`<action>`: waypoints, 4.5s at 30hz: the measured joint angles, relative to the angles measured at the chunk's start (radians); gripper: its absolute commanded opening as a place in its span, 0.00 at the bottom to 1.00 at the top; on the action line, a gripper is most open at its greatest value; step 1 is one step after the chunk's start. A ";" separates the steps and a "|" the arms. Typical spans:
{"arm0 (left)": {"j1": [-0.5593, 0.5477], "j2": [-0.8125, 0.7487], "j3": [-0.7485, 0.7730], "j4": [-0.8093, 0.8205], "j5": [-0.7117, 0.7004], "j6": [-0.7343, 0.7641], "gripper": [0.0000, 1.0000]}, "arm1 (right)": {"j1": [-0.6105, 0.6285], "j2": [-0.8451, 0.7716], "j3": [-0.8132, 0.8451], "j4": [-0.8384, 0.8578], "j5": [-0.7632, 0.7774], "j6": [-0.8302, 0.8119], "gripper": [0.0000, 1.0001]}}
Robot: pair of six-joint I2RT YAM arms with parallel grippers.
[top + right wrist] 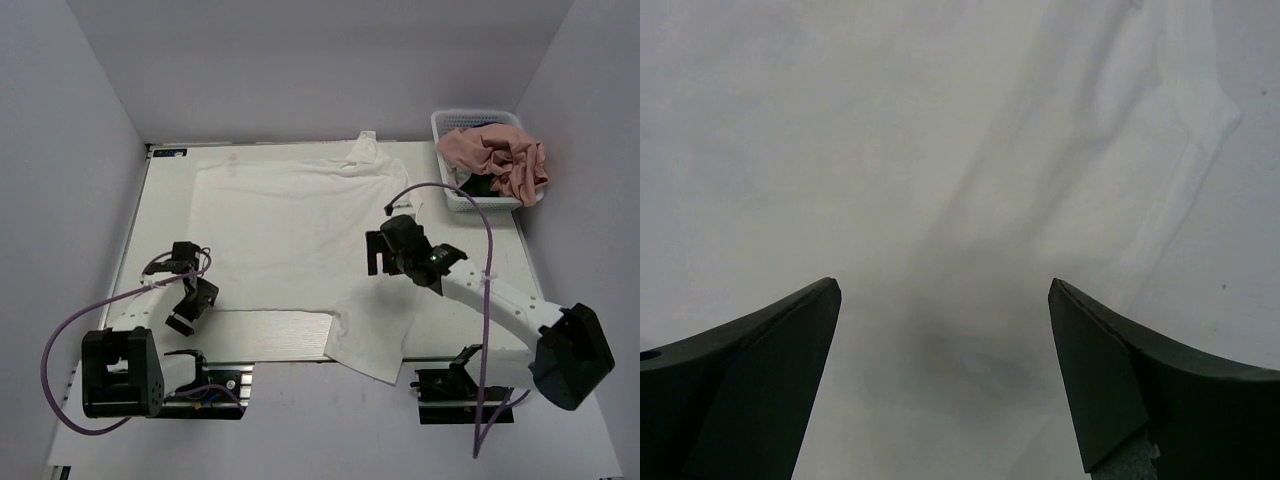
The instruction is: Fold and stack the t-shirts
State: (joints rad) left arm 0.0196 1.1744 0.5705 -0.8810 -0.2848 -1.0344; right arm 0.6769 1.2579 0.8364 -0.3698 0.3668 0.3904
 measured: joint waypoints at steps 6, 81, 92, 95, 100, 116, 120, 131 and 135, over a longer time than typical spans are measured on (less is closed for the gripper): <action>0.000 0.034 0.010 0.082 0.013 -0.030 0.90 | 0.176 -0.072 -0.061 -0.088 0.020 0.026 0.90; 0.037 0.539 0.605 0.193 -0.067 -0.072 0.00 | -0.061 0.377 0.403 0.018 0.080 -0.301 0.00; 0.077 0.798 0.934 0.132 -0.061 -0.003 1.00 | -0.162 0.752 0.781 0.006 0.040 -0.365 0.90; 0.079 0.774 0.925 0.137 -0.058 0.032 1.00 | -0.160 0.714 0.724 0.023 -0.008 -0.335 0.90; 0.061 0.668 0.760 0.209 0.011 0.091 1.00 | -0.157 0.548 0.459 0.085 -0.145 -0.255 0.90; 0.052 0.601 0.513 0.368 0.073 0.140 1.00 | -0.146 0.482 0.135 0.289 -0.269 -0.088 0.90; 0.051 0.484 0.364 0.421 0.066 0.135 1.00 | -0.126 0.329 -0.039 0.327 -0.277 -0.035 0.90; 0.048 0.001 0.111 0.126 0.122 0.130 1.00 | -0.069 -0.060 -0.198 0.047 -0.281 0.026 0.90; 0.058 0.030 0.316 0.132 0.135 0.163 1.00 | -0.075 0.046 0.077 -0.020 -0.159 0.043 0.90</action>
State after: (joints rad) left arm 0.0776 1.2041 0.8867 -0.7490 -0.1497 -0.8715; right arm 0.6018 1.3037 0.9138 -0.3897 0.2073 0.4332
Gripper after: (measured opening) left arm 0.997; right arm 0.904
